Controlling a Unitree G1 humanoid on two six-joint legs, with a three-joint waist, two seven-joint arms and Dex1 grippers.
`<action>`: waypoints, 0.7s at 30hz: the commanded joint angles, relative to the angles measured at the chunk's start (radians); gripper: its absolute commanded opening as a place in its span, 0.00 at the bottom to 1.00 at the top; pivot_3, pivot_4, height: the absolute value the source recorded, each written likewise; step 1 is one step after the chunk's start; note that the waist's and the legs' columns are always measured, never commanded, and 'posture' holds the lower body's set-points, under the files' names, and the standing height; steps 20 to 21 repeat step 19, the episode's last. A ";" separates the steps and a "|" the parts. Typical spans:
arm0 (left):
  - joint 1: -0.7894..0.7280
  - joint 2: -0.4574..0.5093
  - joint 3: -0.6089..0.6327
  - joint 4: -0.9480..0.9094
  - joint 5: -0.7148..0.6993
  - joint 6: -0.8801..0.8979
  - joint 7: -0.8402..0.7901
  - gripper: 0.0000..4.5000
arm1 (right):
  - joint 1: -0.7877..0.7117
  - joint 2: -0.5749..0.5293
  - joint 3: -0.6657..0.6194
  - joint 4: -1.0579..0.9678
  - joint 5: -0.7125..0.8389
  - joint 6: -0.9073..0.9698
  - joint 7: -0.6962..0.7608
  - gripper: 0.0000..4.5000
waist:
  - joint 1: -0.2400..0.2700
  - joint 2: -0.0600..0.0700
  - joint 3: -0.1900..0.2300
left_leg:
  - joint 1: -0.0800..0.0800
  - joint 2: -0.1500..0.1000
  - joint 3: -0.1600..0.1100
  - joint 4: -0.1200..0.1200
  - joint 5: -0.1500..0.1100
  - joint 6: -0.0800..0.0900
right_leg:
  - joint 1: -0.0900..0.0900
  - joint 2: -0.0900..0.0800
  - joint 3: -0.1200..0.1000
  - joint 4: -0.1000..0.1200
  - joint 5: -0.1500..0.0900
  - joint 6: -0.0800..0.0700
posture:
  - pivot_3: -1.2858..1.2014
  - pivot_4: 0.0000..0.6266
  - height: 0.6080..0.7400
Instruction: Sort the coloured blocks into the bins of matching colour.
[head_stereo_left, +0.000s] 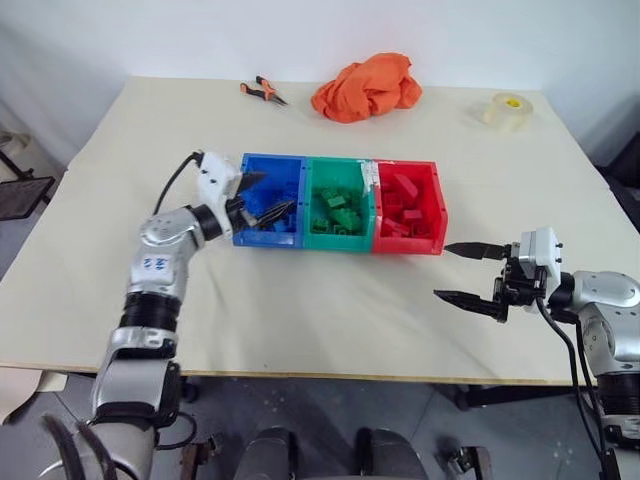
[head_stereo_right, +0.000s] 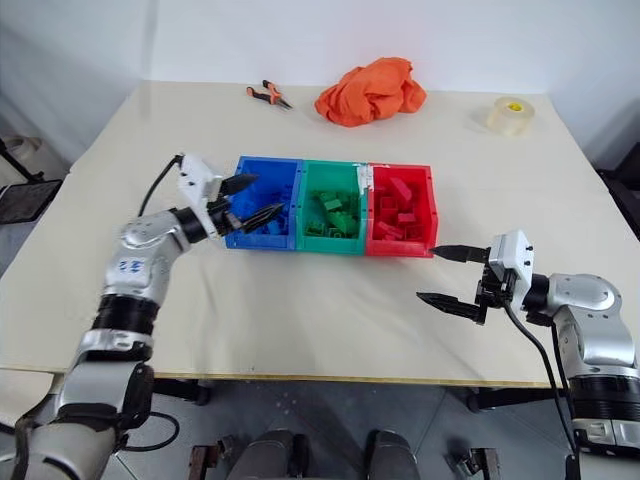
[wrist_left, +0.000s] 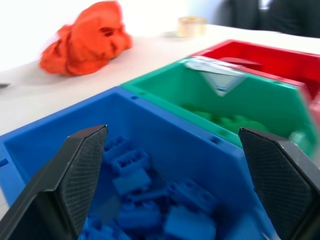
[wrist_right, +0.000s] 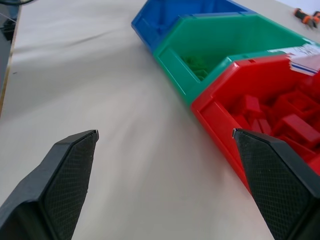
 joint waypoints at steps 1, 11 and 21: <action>0.153 0.100 0.042 -0.231 -0.028 -0.003 -0.063 0.99 | -0.031 -0.021 -0.020 0.021 0.005 -0.008 0.023 1.00 | -0.007 0.000 0.000 | 0.000 0.000 0.000 0.000 0.000 0.000 | 0.000 0.000 0.000 0.000 0.000 0.000 | 0.52 0.24 1.00; 0.489 0.257 0.285 -0.490 -0.330 0.305 -0.173 0.99 | -0.118 -0.065 -0.024 0.176 -0.029 -0.034 0.085 1.00 | -0.015 0.000 0.000 | 0.000 0.000 -0.005 0.000 0.000 0.000 | 0.002 -0.003 0.005 -0.001 0.000 -0.001 | 0.52 0.24 1.00; 0.565 0.279 0.329 -0.465 -0.329 0.260 -0.205 0.99 | -0.171 -0.069 -0.026 0.289 -0.058 -0.056 0.105 1.00 | -0.016 0.001 0.000 | 0.000 0.000 -0.005 0.000 0.000 0.000 | 0.002 -0.003 0.005 -0.001 -0.001 -0.001 | 0.52 0.24 1.00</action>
